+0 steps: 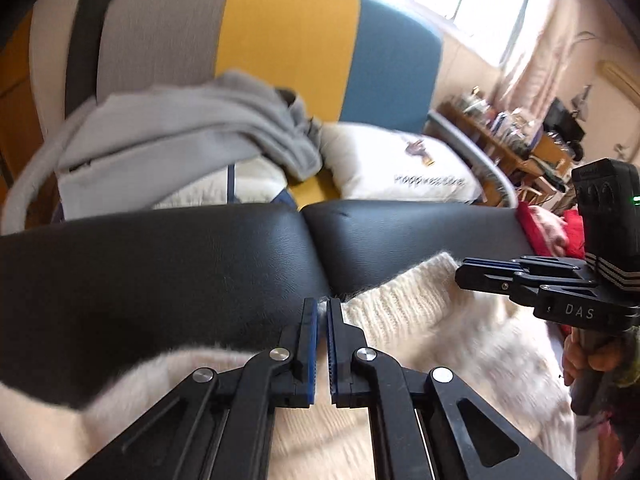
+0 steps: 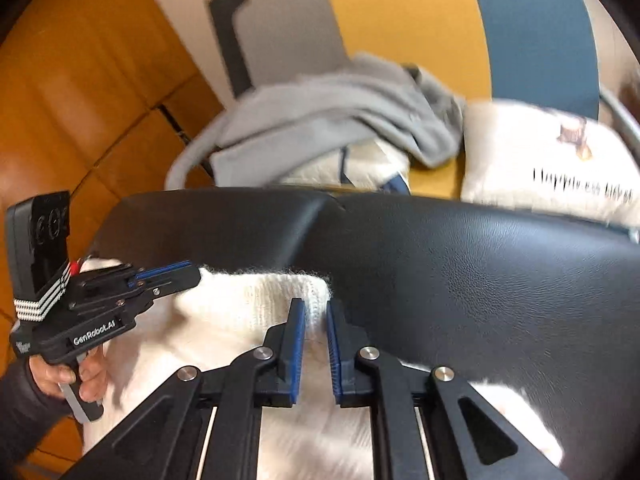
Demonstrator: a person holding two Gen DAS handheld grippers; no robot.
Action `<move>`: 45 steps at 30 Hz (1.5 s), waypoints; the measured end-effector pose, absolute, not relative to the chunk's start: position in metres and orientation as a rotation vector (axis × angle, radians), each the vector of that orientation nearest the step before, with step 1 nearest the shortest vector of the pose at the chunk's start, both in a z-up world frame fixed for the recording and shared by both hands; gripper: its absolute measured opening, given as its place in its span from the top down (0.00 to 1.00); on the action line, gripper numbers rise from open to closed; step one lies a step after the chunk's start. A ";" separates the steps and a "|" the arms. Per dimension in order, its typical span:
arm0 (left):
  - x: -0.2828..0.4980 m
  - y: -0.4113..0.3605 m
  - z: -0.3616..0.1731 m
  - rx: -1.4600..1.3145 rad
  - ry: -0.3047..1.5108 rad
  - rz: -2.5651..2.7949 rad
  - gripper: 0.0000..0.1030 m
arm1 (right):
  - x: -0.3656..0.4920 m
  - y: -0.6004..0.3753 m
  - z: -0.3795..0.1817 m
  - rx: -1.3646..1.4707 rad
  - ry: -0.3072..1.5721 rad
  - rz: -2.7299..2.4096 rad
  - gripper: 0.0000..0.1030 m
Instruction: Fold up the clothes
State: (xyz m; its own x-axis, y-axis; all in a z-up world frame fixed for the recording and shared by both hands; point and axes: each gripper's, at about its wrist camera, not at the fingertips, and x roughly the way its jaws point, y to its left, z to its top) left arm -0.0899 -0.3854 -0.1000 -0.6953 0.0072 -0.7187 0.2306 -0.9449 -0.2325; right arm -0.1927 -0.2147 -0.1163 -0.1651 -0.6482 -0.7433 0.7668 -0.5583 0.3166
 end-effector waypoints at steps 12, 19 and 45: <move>-0.017 -0.352 -0.132 1.264 0.531 -2.637 0.99 | -0.115 -0.167 -0.120 1.073 0.196 -1.917 0.91; 0.046 -0.361 -0.136 1.146 0.692 -2.535 0.99 | -0.075 -0.144 -0.117 1.072 0.216 -1.985 0.88; 0.210 -0.490 -0.075 0.837 0.898 -2.189 0.37 | -0.034 -0.155 -0.156 0.954 0.521 -2.238 0.84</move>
State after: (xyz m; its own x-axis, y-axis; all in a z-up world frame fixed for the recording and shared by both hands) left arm 0.2105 -0.4897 -0.0746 -0.6061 -0.2996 -0.7368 0.7308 -0.5754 -0.3672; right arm -0.0335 -0.1550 -0.1558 -0.5301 -0.4028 -0.7461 0.6907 -0.7155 -0.1044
